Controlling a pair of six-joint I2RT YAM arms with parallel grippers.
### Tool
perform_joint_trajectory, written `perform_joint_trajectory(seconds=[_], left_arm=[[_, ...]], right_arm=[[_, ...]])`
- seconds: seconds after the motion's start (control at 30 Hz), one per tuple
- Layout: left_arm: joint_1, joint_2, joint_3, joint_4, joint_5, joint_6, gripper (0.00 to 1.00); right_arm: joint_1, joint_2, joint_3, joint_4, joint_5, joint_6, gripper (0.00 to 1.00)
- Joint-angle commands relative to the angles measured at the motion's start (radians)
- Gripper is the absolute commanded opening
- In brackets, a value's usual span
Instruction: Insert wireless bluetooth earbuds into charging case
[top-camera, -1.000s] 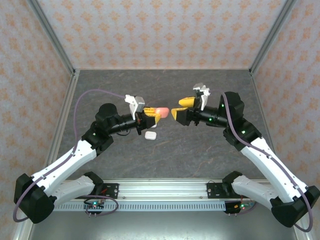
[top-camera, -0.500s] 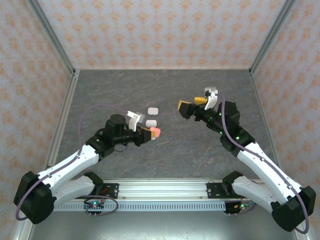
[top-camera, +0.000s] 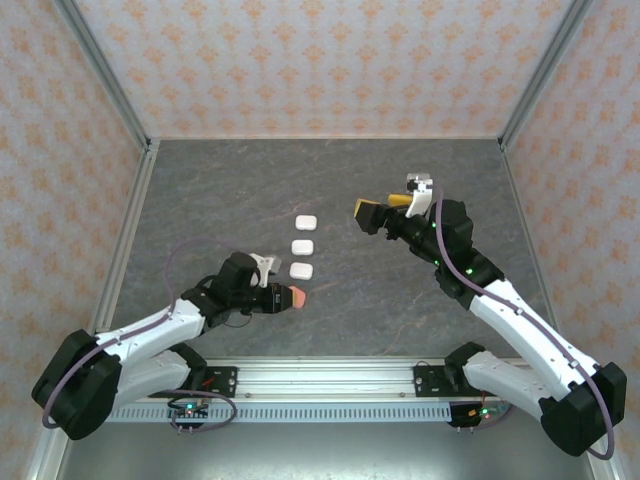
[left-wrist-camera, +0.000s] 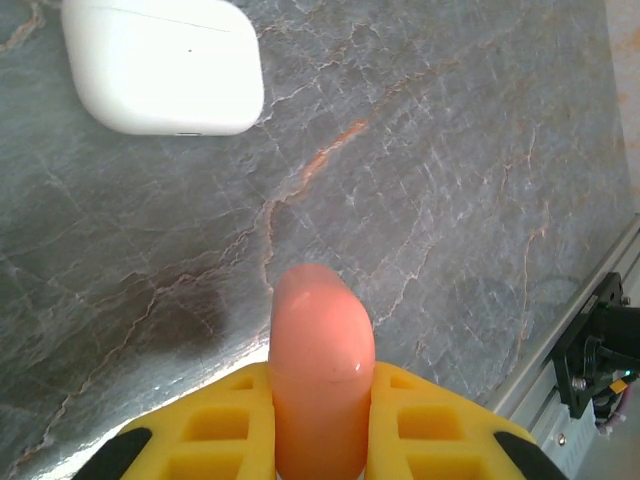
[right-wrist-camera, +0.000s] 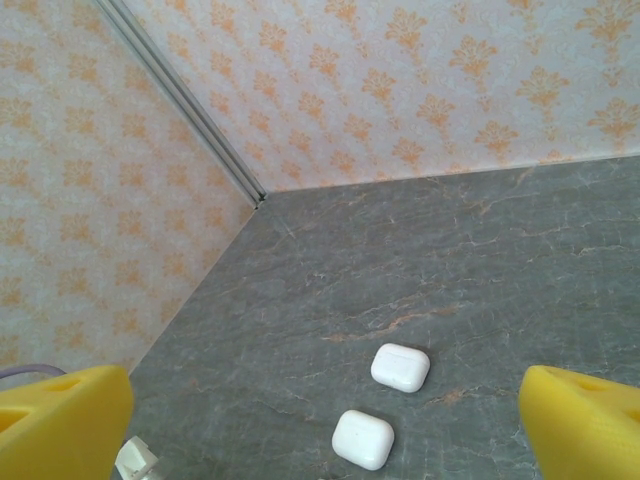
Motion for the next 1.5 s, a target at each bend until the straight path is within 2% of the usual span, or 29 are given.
perform_joint_trajectory(seconds=[0.0, 0.37, 0.63, 0.8, 1.23, 1.37, 1.47], left_arm=[[-0.003, 0.025, -0.017, 0.119, -0.018, -0.049, 0.00], [-0.003, 0.128, -0.025, 0.191, -0.012, -0.073, 0.05], [-0.003, 0.207, -0.014, 0.200, -0.009, -0.095, 0.17], [-0.003, 0.233, -0.010, 0.150, -0.039, -0.079, 0.24], [-0.004, 0.127, -0.004, 0.029, -0.147, -0.051, 0.62], [-0.002, 0.053, 0.010, -0.031, -0.204, -0.038, 0.70], [0.001, -0.012, 0.041, -0.095, -0.270, -0.022, 0.73]], right_arm=[[-0.002, -0.004, 0.022, 0.039, 0.002, -0.010, 0.99], [-0.002, -0.007, 0.016, 0.031, -0.015, -0.020, 0.99], [-0.002, -0.022, 0.019, 0.000, -0.005, -0.043, 0.99], [-0.002, -0.027, 0.016, -0.023, 0.005, -0.050, 0.99], [-0.002, -0.036, 0.015, -0.051, 0.018, -0.063, 0.99], [-0.002, -0.036, 0.031, -0.105, 0.059, -0.077, 0.99], [-0.002, -0.036, 0.051, -0.183, 0.138, -0.094, 0.99]])
